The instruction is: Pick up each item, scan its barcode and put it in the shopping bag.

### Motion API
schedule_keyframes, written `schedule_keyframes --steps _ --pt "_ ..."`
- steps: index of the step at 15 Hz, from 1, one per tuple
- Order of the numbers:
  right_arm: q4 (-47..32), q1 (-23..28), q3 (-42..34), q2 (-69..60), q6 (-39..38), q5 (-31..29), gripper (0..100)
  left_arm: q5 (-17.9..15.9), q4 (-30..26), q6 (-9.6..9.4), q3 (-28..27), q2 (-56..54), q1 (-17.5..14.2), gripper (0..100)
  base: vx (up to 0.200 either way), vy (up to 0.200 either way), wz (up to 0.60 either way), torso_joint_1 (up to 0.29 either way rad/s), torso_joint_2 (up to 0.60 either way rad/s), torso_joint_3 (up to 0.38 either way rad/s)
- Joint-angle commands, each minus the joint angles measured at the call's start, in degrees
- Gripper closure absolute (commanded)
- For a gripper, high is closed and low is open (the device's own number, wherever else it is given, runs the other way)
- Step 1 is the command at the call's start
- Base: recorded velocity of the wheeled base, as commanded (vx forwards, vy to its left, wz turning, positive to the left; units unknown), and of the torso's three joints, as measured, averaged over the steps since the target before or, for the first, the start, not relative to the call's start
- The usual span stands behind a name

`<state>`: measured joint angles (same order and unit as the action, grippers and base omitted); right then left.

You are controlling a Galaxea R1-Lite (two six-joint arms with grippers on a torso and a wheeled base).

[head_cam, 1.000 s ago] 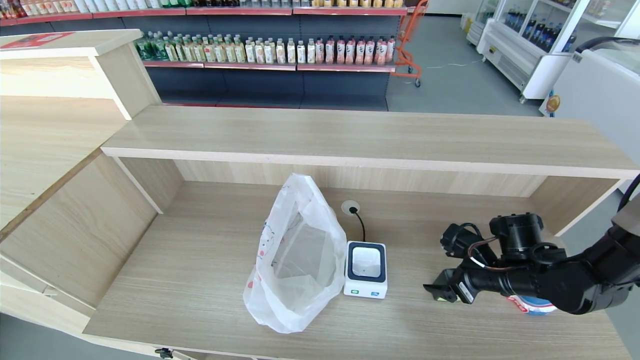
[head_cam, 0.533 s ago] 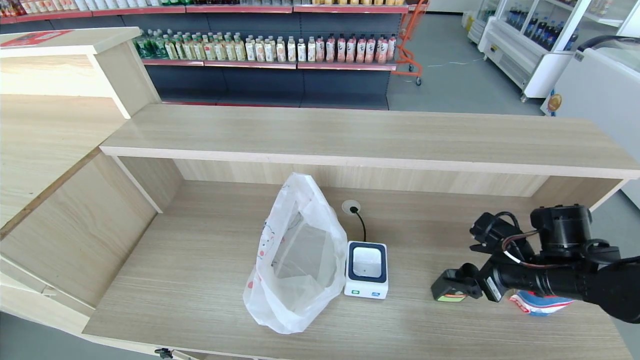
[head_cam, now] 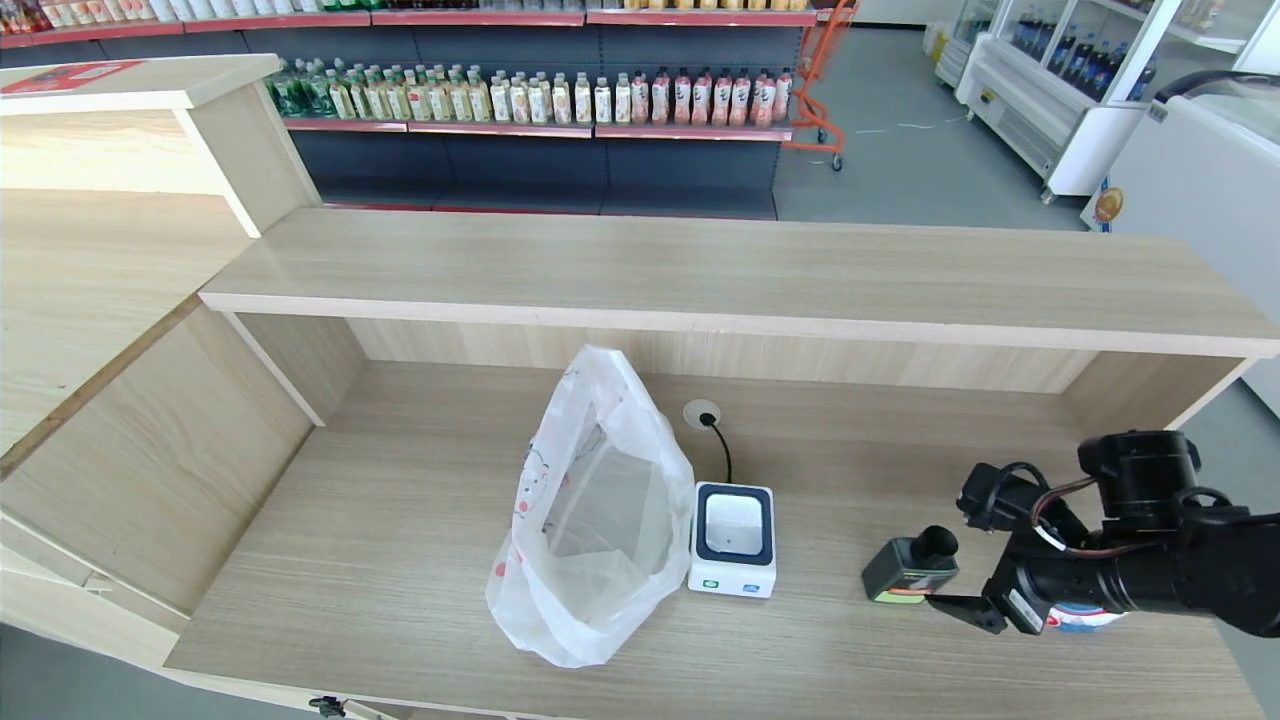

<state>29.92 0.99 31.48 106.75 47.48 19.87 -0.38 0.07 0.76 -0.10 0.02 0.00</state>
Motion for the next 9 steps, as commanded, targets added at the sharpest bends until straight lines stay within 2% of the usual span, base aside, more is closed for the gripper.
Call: schedule_keyframes --steps 1,8,9 --pt "0.1 -1.1 1.4 3.6 0.2 1.4 0 -0.1 0.0 0.04 0.0 0.0 0.0 0 0.000 0.000 0.00 0.000 0.00 0.000" --pt "4.6 -3.9 4.0 10.0 6.1 2.6 0 -0.1 0.0 0.04 0.0 0.0 0.0 0 0.000 0.000 0.00 0.000 0.00 0.000" --pt "4.6 -4.9 4.4 10.4 5.8 3.2 100 -0.1 0.0 0.04 0.0 0.0 0.0 0 0.000 0.000 0.00 0.000 0.00 0.000"
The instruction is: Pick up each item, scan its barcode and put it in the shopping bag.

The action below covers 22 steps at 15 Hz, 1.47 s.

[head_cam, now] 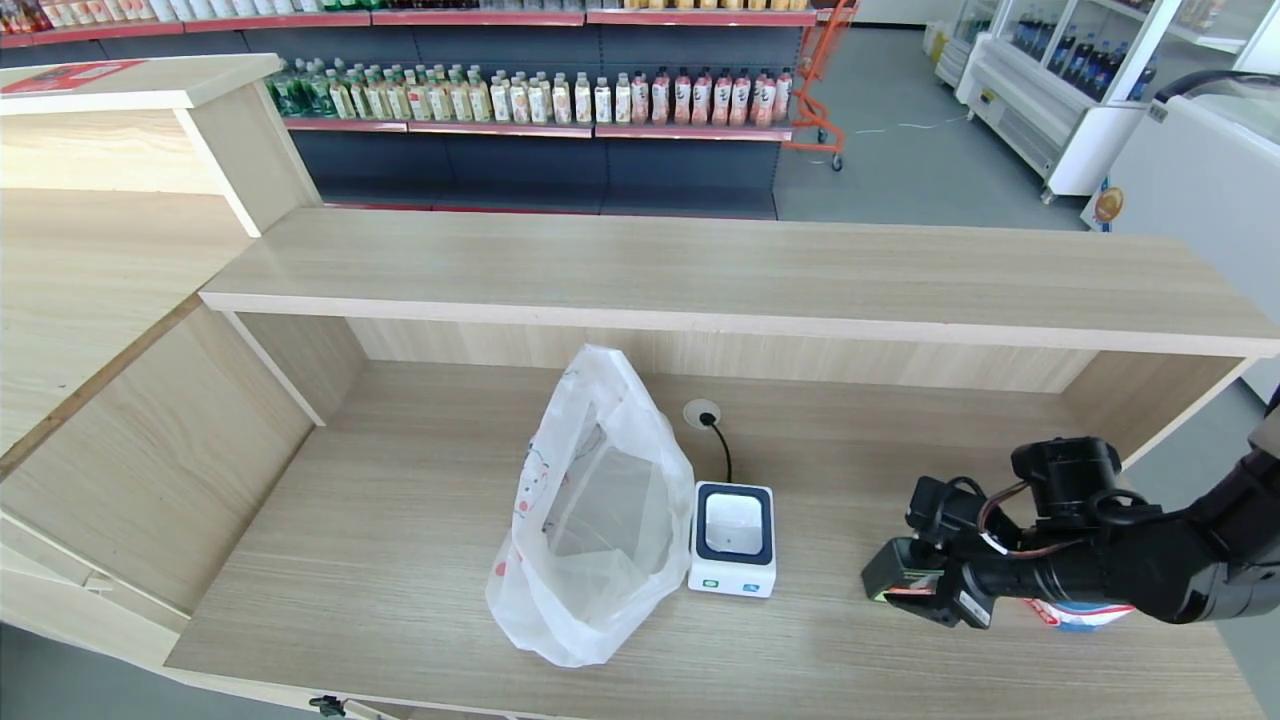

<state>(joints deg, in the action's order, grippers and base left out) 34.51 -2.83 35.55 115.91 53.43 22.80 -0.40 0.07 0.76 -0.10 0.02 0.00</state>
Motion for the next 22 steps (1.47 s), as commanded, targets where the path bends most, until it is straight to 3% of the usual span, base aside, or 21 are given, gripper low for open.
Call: schedule_keyframes --steps 1,8,11,12,15,16,18,20,22 --pt "0.0 -1.9 0.9 1.5 -0.4 0.8 100 0.1 0.0 0.04 0.0 0.0 0.0 0 0.000 0.000 0.00 0.000 0.00 0.000" --pt "0.0 -2.9 0.9 -0.4 -2.8 1.0 100 0.1 0.0 0.04 0.0 0.0 0.0 0 0.000 0.000 0.00 0.000 0.00 0.000" --pt "0.8 -1.7 0.7 -8.2 -12.6 1.2 100 0.1 0.0 0.04 0.0 0.0 0.0 0 0.000 0.000 0.00 0.000 0.00 0.000" --pt "1.7 -1.5 -1.9 -14.0 -17.1 1.0 100 0.0 0.0 0.04 0.0 0.0 0.0 0 0.000 0.000 0.00 0.000 0.00 0.000" --pt "12.8 1.0 -11.2 -22.7 -11.9 1.0 100 0.0 0.0 0.04 0.0 0.0 0.0 0 0.000 0.000 0.00 0.000 0.00 0.000" --pt "19.2 1.3 -13.8 -24.4 -1.8 1.2 100 0.1 0.0 0.04 0.0 0.0 0.0 0 0.000 0.000 0.00 0.000 0.00 0.000" --pt "22.4 1.5 -13.9 -27.3 10.8 5.9 100 0.0 0.0 0.04 0.0 0.0 0.0 0 0.000 0.000 0.00 0.000 0.00 0.000" --pt "23.1 3.9 -13.9 -29.5 31.5 18.2 100 0.1 0.0 0.04 0.0 0.0 0.0 0 0.000 0.000 0.00 0.000 0.00 0.000" --pt "21.8 3.7 -14.0 -29.3 57.7 34.6 100 0.0 0.0 0.04 0.0 0.0 0.0 0 0.000 0.000 0.00 0.000 0.00 0.000"
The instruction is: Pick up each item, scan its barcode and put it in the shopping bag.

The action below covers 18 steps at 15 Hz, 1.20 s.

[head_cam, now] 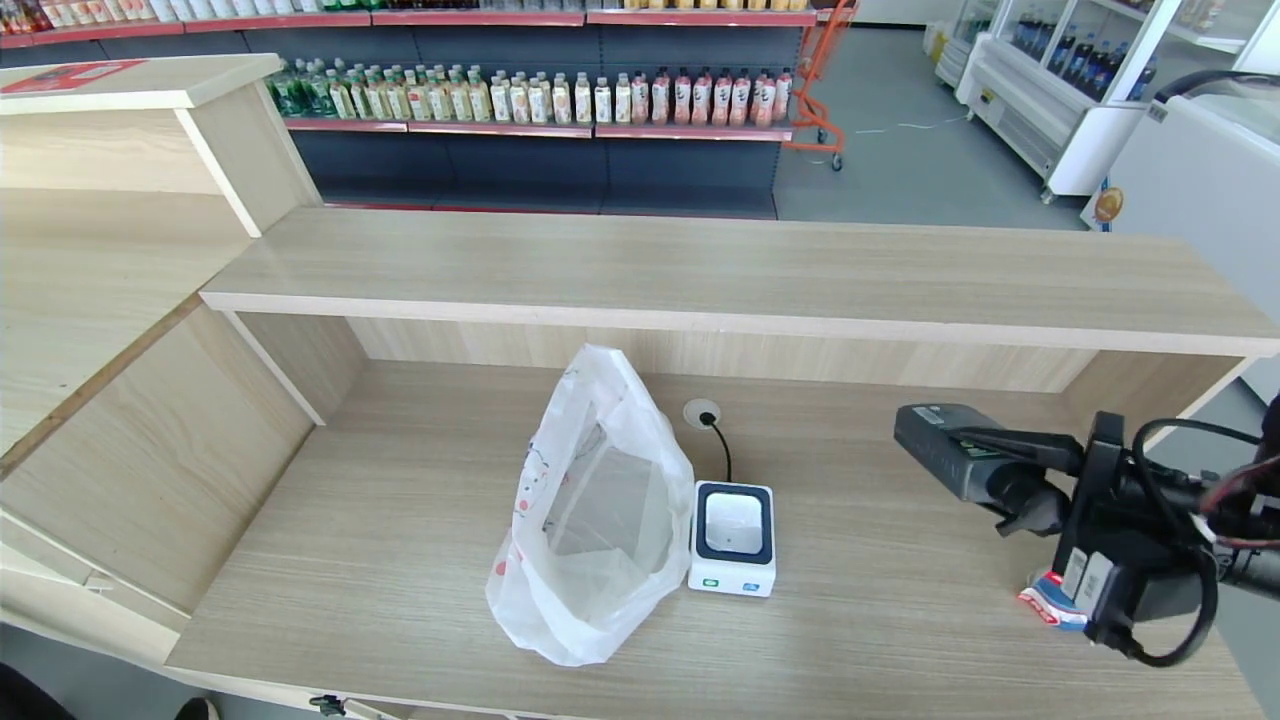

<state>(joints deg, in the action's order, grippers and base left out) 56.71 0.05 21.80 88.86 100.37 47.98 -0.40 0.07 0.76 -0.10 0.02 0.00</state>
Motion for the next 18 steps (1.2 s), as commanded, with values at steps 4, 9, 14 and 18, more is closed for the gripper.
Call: schedule_keyframes --steps 4,9,14,18 --pt "-9.2 -0.1 -0.4 -4.2 33.7 17.8 100 0.0 0.0 0.04 0.0 0.0 0.0 0 0.000 0.000 0.00 0.000 0.00 0.000" --pt "-9.2 -7.3 -0.7 -7.5 46.3 28.8 100 0.0 0.0 0.04 0.0 0.0 0.0 0 0.000 0.000 0.00 0.000 0.00 0.000" --pt "-9.5 -10.0 -1.8 -9.7 49.9 29.0 100 0.0 0.0 0.04 0.0 0.0 0.0 0 0.000 0.000 0.00 0.000 0.00 0.000" --pt "-9.8 -10.2 -2.2 -7.7 51.2 29.0 100 0.1 0.0 0.04 0.0 0.0 0.0 0 0.000 0.000 0.00 0.000 0.00 0.000"
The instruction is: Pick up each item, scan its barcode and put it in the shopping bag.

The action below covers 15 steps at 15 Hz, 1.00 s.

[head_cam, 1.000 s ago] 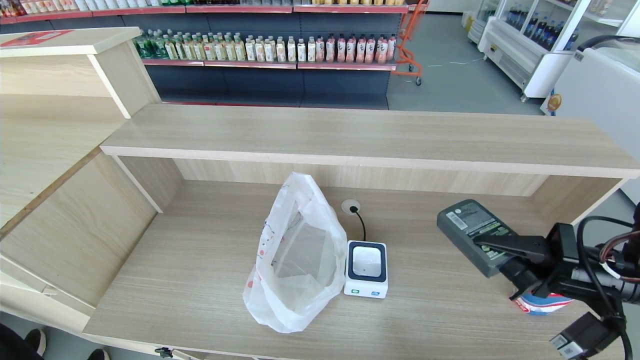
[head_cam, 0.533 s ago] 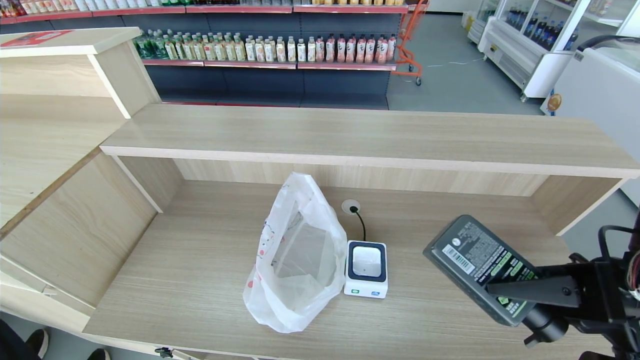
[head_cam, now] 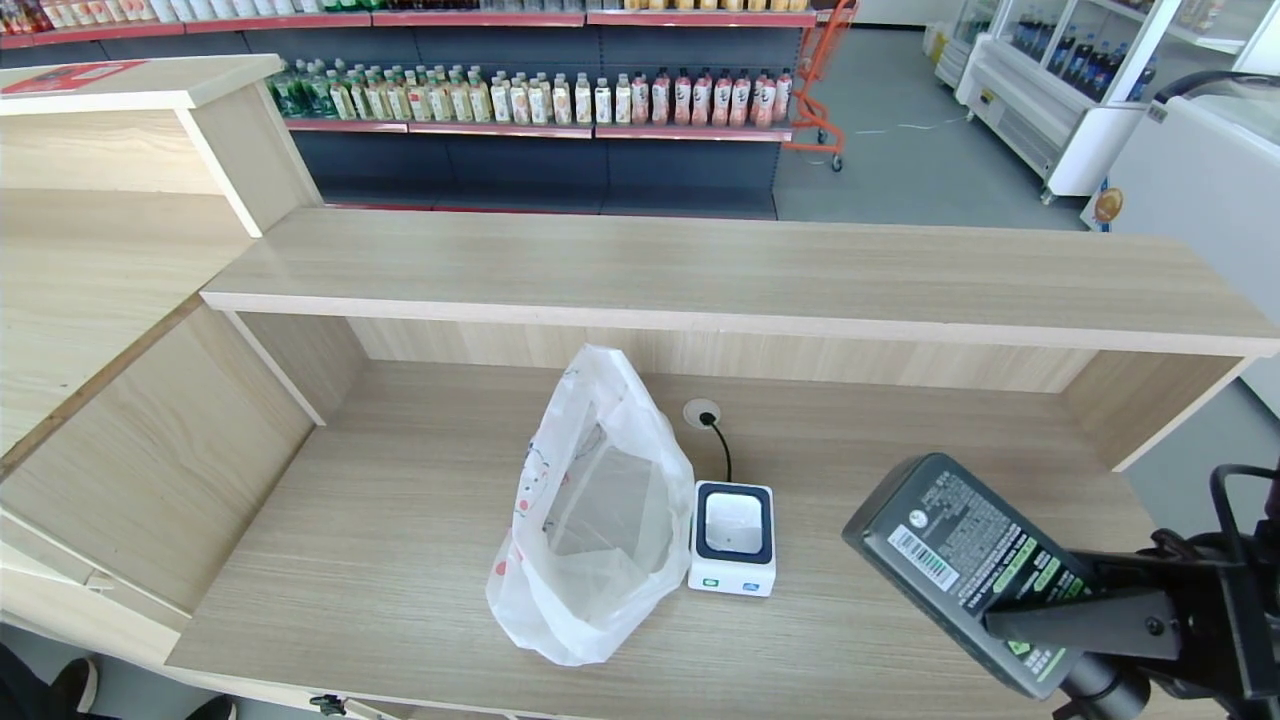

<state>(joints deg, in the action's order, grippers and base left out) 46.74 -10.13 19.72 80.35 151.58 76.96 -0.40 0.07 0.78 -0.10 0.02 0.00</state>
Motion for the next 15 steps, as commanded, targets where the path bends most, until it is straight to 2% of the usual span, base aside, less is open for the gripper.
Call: schedule_keyframes --steps 1,3,6,15 --pt "-2.3 -0.6 0.0 1.7 0.8 0.0 100 0.1 0.0 0.01 0.0 0.0 0.0 0 0.000 0.000 0.00 0.000 0.00 0.000" --pt "-6.2 -2.6 0.1 3.2 3.2 0.0 100 0.0 0.0 0.01 0.0 0.0 0.0 0 0.000 0.000 0.00 0.000 0.00 0.000" --pt "-6.7 -5.2 -0.1 4.6 4.6 0.0 100 0.0 0.0 0.01 0.0 0.0 0.0 0 0.000 0.000 0.00 0.000 0.00 0.000" --pt "-6.9 -5.3 -0.6 6.9 4.8 -0.3 100 0.1 0.0 0.01 0.0 0.0 0.0 0 0.000 0.000 0.00 0.000 0.00 0.000"
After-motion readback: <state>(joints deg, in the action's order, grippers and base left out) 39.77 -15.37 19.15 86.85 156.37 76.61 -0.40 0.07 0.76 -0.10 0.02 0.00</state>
